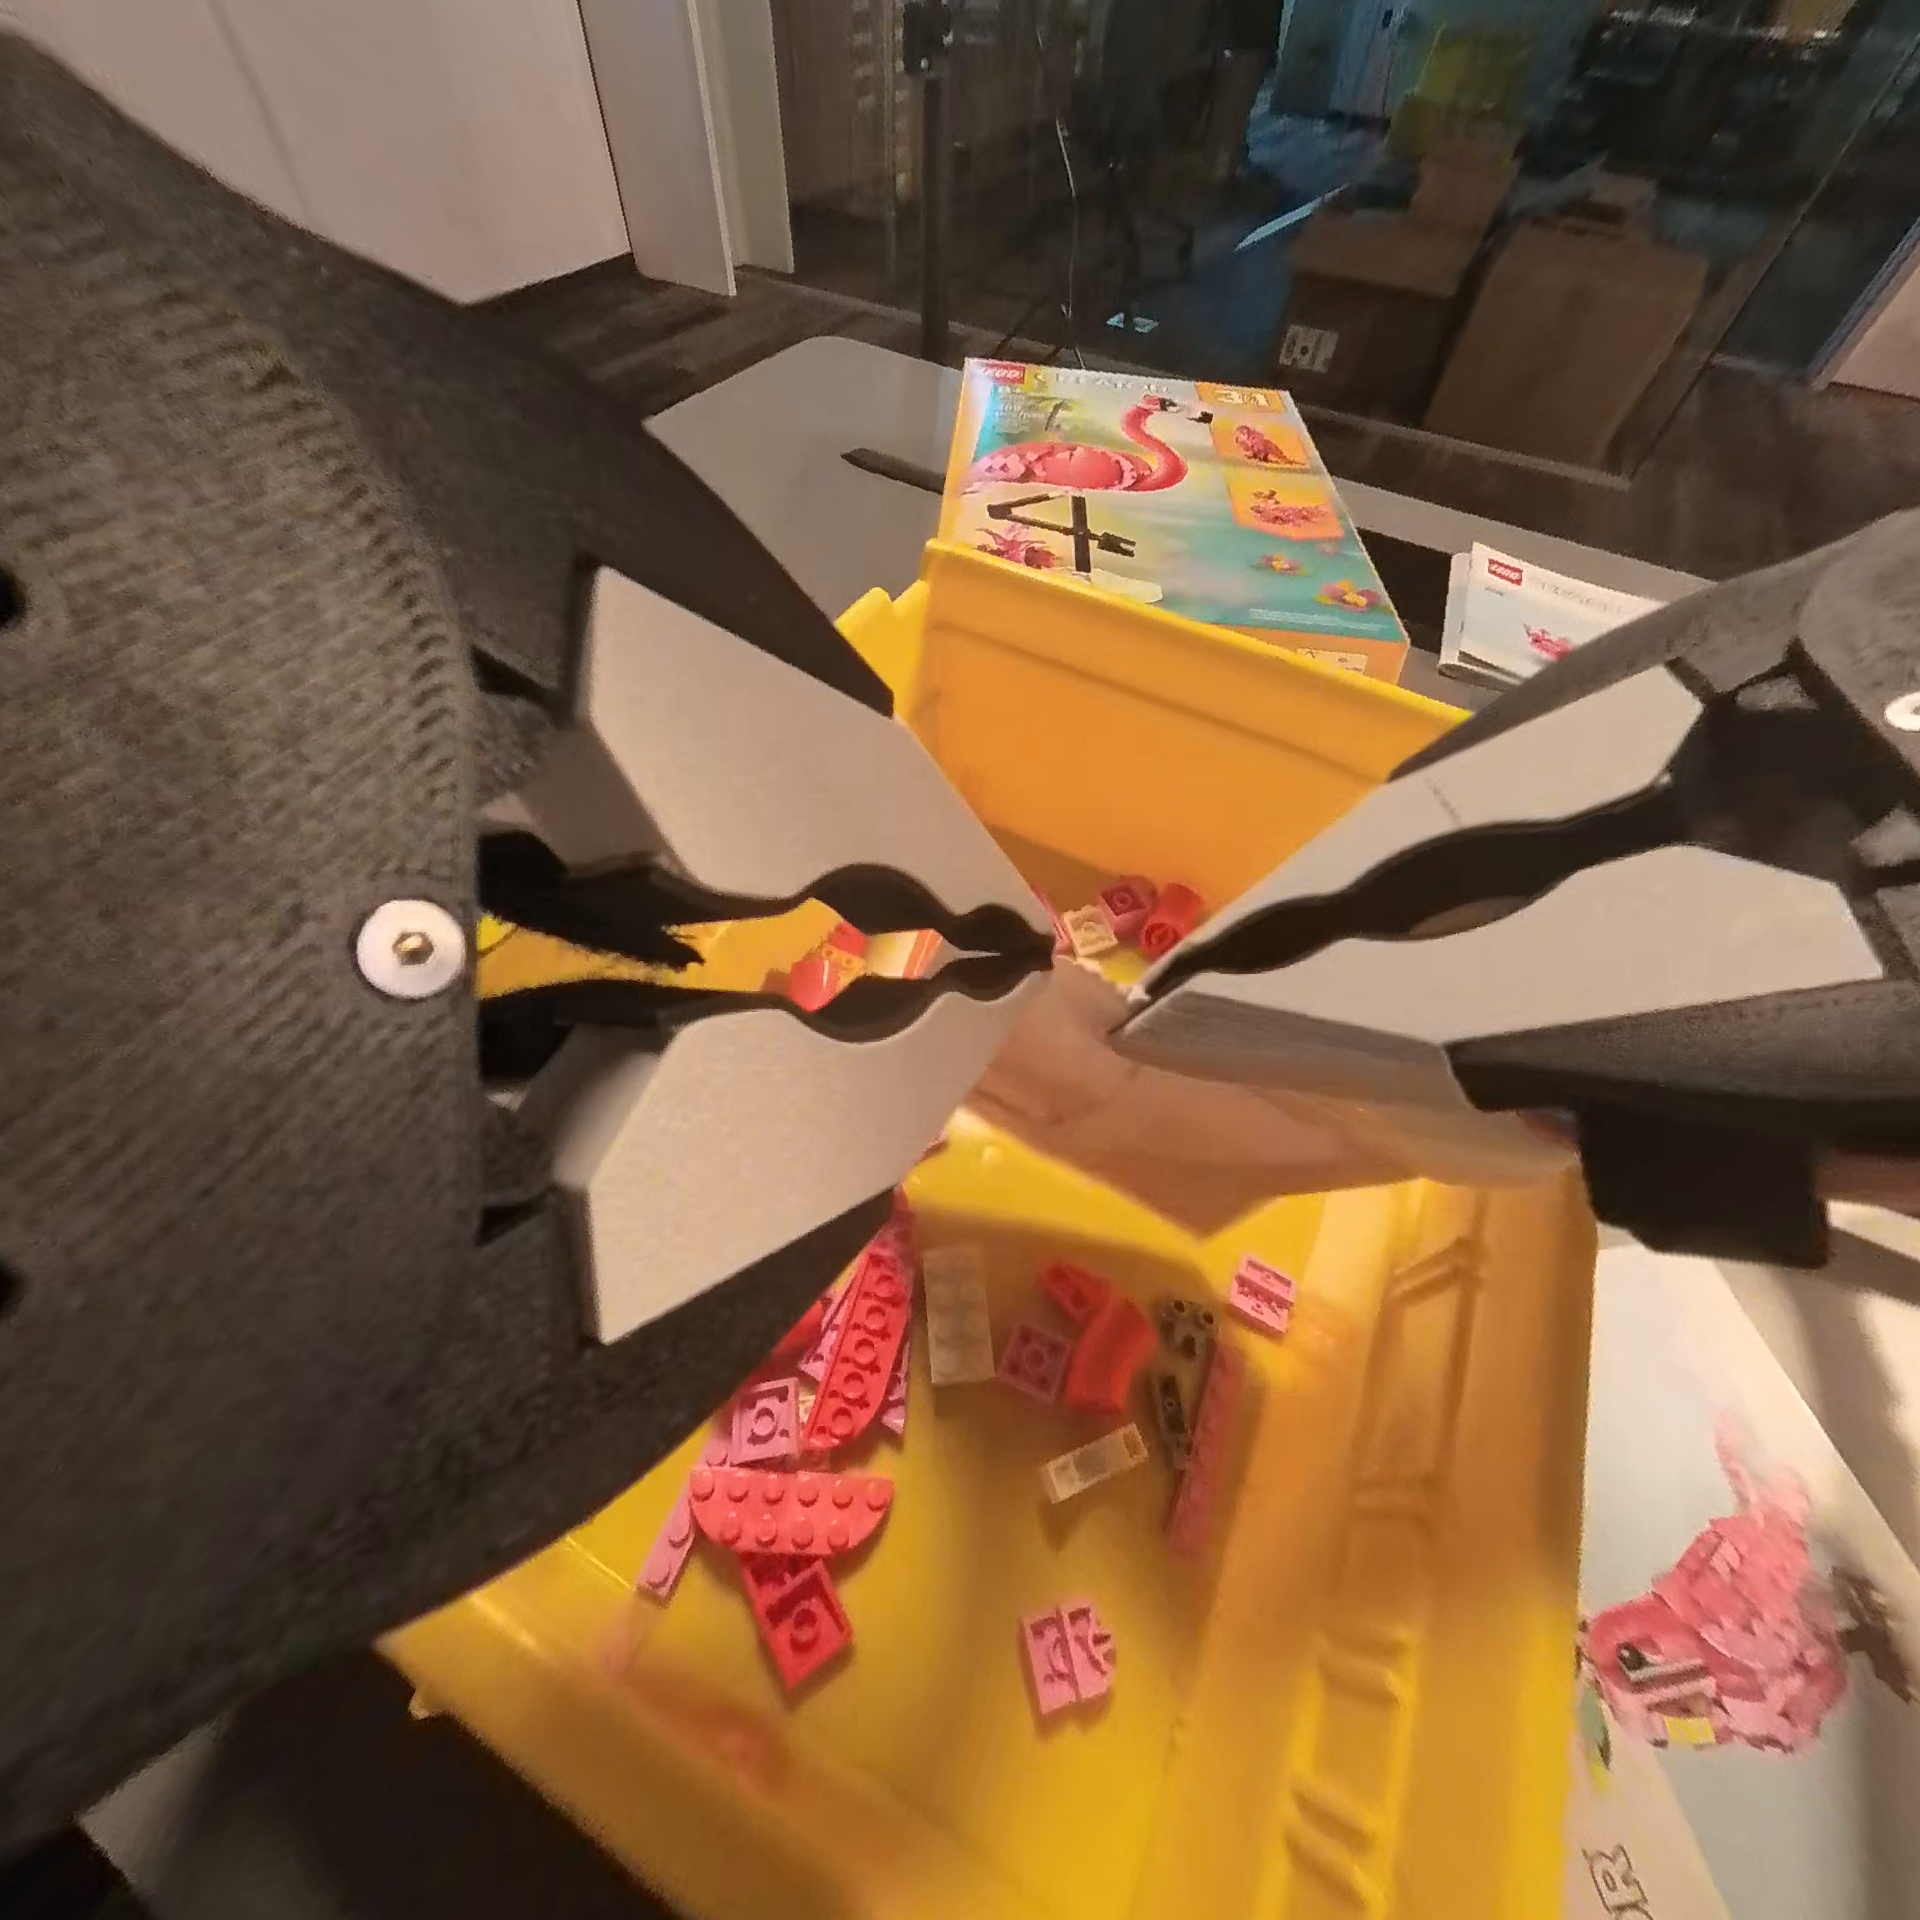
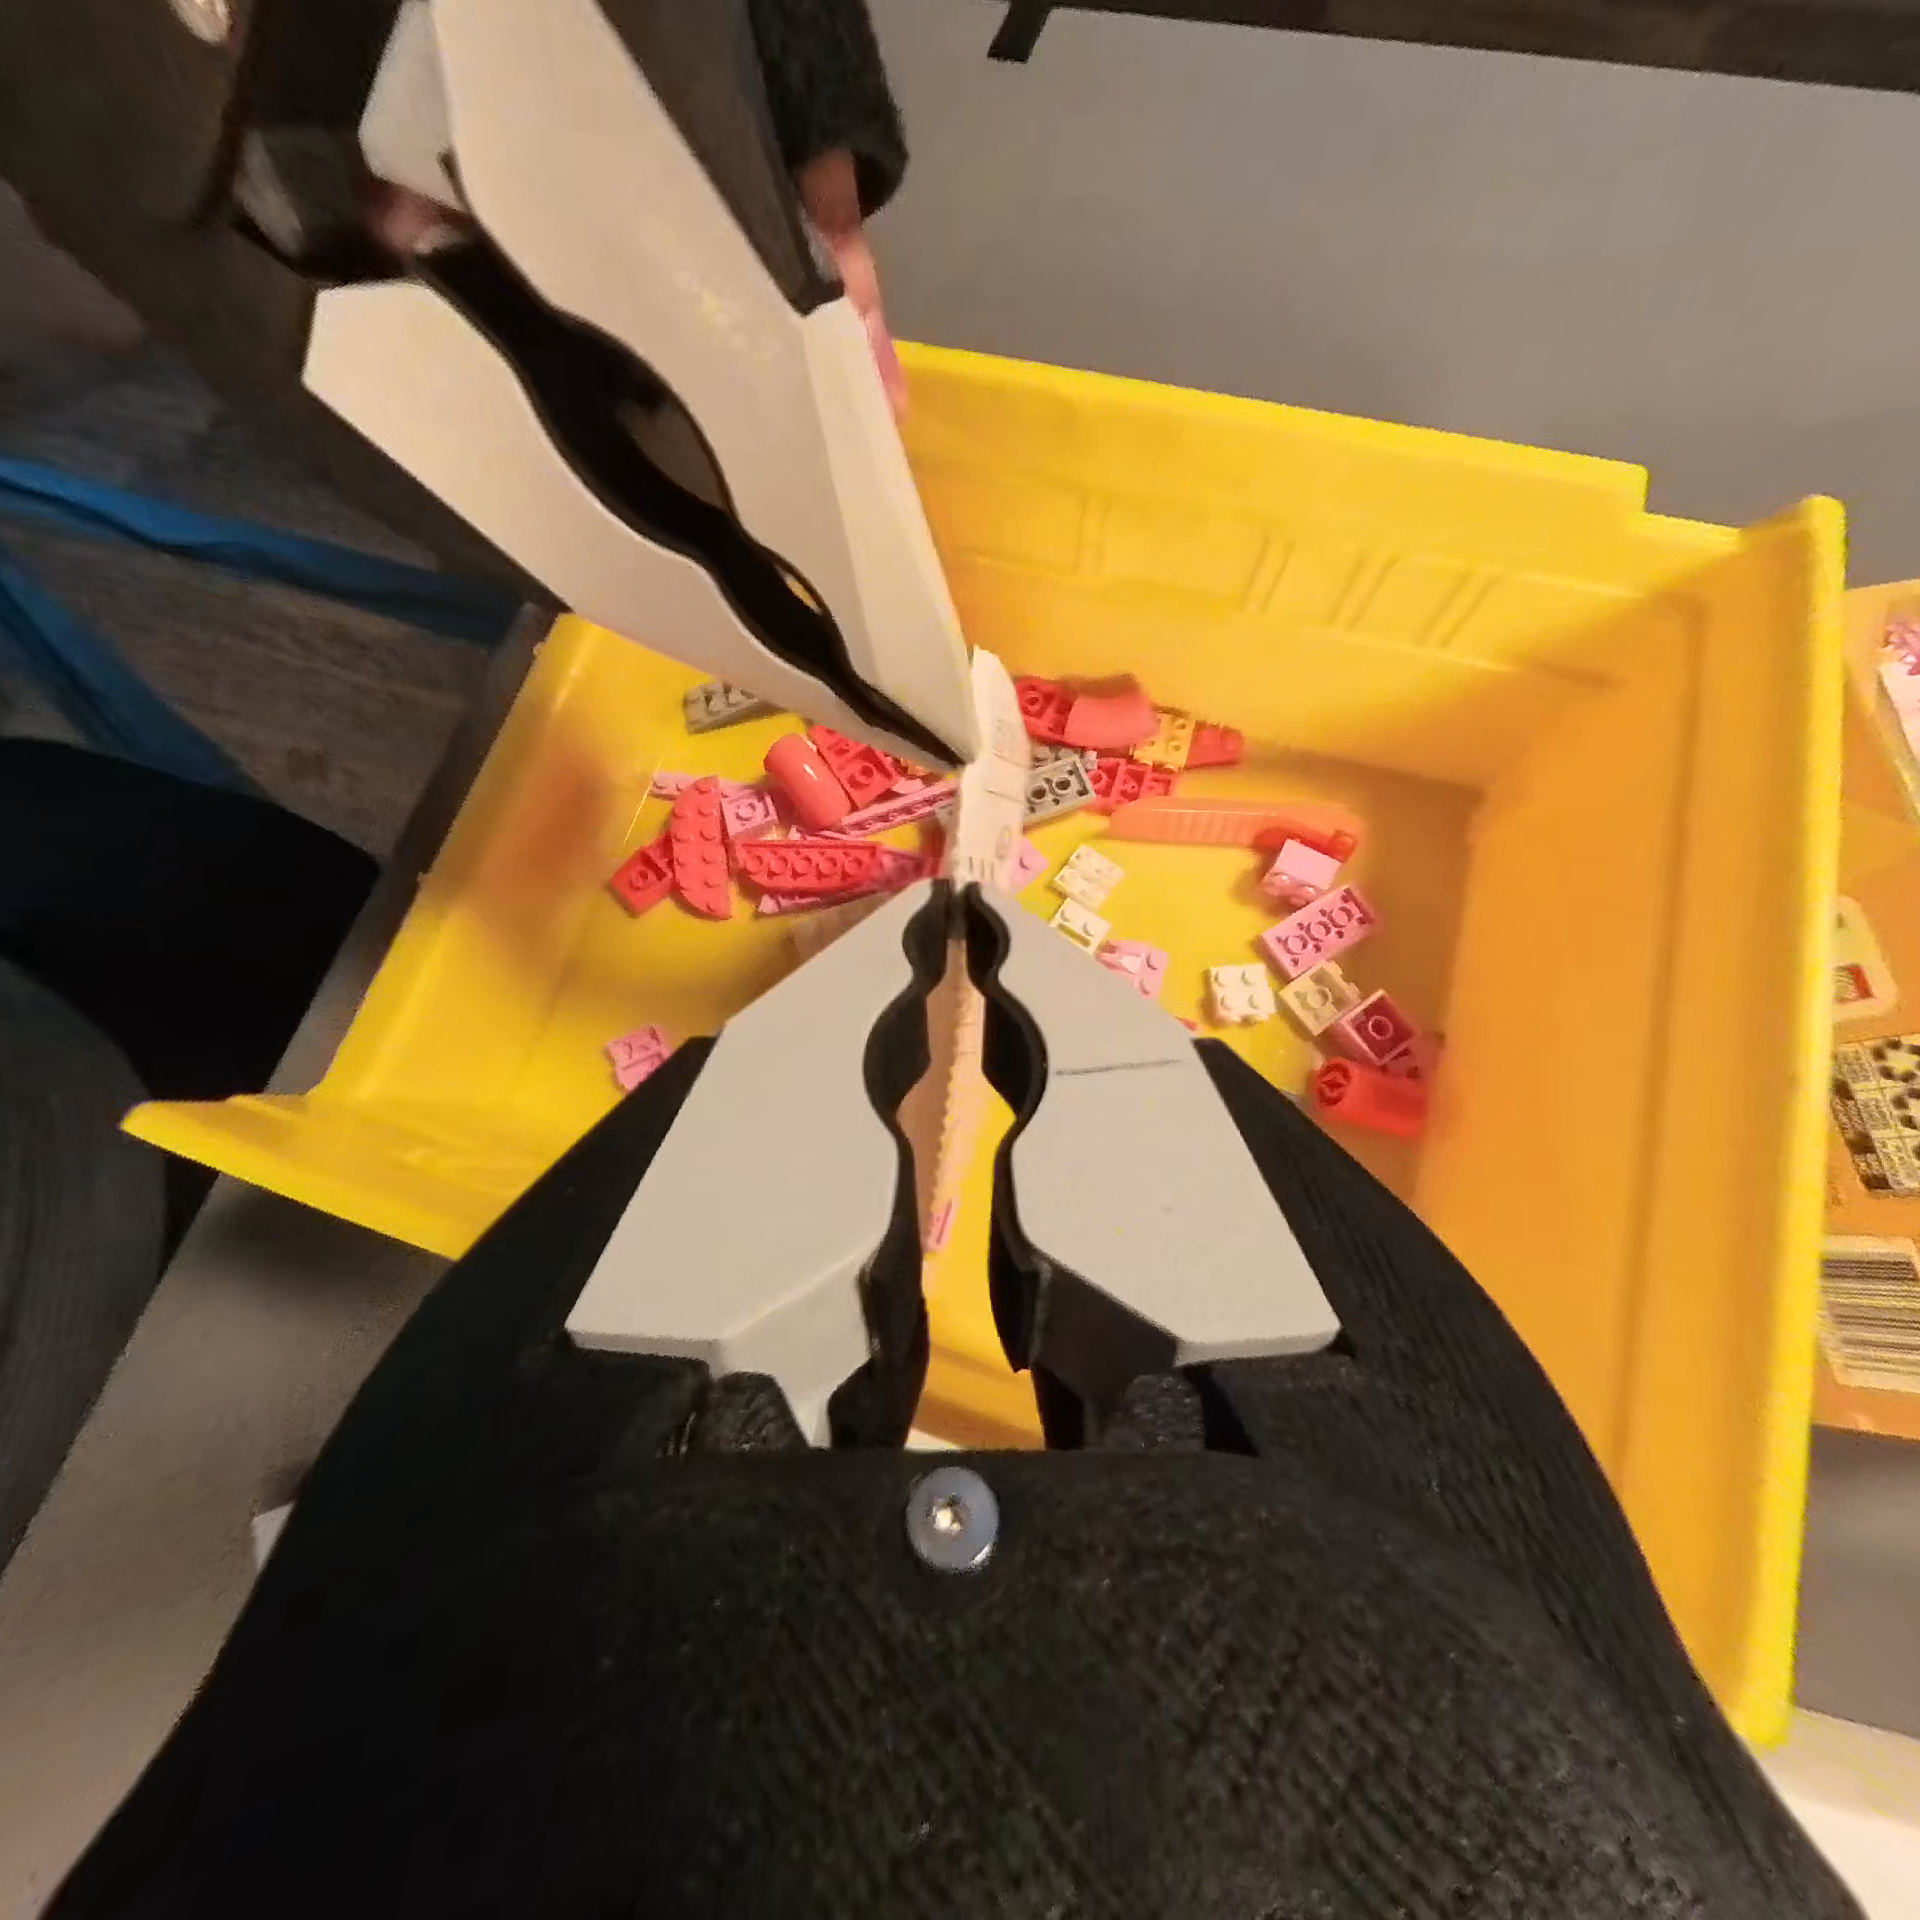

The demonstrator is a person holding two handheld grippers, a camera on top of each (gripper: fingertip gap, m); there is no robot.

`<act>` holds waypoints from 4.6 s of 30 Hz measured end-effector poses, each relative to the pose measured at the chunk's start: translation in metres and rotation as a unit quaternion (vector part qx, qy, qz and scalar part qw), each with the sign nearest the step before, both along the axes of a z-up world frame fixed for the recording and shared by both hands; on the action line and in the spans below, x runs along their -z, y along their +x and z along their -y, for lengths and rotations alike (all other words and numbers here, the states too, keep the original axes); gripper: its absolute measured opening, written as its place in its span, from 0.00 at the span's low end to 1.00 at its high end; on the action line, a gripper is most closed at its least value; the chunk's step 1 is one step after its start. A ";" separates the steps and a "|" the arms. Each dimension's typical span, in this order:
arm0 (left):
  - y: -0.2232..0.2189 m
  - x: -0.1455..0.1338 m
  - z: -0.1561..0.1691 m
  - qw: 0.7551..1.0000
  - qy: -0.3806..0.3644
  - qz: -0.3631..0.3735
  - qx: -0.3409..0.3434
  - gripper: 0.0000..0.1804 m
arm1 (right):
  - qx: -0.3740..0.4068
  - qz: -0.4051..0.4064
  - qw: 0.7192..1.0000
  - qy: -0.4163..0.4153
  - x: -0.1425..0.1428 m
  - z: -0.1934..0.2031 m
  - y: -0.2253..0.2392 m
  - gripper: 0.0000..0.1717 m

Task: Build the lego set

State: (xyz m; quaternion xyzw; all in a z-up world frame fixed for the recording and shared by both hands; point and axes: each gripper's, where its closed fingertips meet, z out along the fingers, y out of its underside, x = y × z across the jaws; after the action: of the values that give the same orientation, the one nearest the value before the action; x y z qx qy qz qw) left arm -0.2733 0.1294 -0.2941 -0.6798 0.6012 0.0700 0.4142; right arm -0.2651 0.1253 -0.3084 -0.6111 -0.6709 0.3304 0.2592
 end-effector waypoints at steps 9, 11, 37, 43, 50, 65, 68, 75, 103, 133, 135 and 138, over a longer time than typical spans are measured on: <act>0.008 0.009 0.006 0.999 -0.046 0.003 -0.008 0.19 | -0.047 0.033 0.991 0.118 0.003 0.008 0.004 0.00; 0.011 0.014 0.010 0.998 -0.066 -0.002 -0.001 0.20 | -0.057 0.036 0.989 0.134 0.002 0.011 0.004 0.00; 0.015 -0.022 0.049 0.978 0.031 0.189 0.087 0.00 | -0.081 -0.155 0.984 -0.026 -0.038 0.035 0.005 0.00; -0.003 -0.023 0.055 0.977 0.009 0.204 0.069 0.00 | -0.056 -0.156 0.986 -0.033 -0.039 0.017 0.023 0.00; -0.013 -0.007 0.060 0.986 -0.003 0.158 0.045 0.00 | -0.037 -0.145 0.988 -0.031 -0.027 0.004 0.026 0.00; -0.034 0.004 0.067 0.993 -0.011 0.115 0.016 0.00 | -0.006 -0.136 0.991 0.001 -0.024 -0.016 0.030 0.00; -0.041 -0.003 0.071 0.986 -0.027 0.163 0.015 0.00 | -0.015 -0.152 0.988 -0.029 -0.033 -0.013 0.037 0.00; -0.042 0.008 0.055 0.995 -0.013 0.098 -0.011 0.00 | 0.011 -0.158 0.987 0.029 -0.047 -0.020 0.030 0.00; 0.011 -0.026 0.020 0.965 -0.104 0.235 -0.054 0.00 | -0.056 -0.117 0.963 0.237 -0.079 0.023 -0.005 0.24; -0.006 -0.049 0.019 0.961 0.016 0.270 -0.054 0.00 | -0.055 0.050 0.984 0.163 -0.049 -0.008 0.028 0.02; -0.012 -0.042 0.016 0.964 0.010 0.255 -0.071 0.00 | -0.069 0.049 0.984 0.156 -0.047 -0.001 0.025 0.02; -0.011 -0.033 0.017 0.966 -0.007 0.245 -0.076 0.00 | -0.056 0.049 0.982 0.171 -0.040 -0.008 0.023 0.02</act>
State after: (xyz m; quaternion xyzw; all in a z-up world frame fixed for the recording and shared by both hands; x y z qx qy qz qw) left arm -0.2846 0.1124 -0.2614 -0.7230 0.4279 -0.0720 0.5375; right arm -0.2423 0.1332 -0.2684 -0.5347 -0.7624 0.1944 0.3084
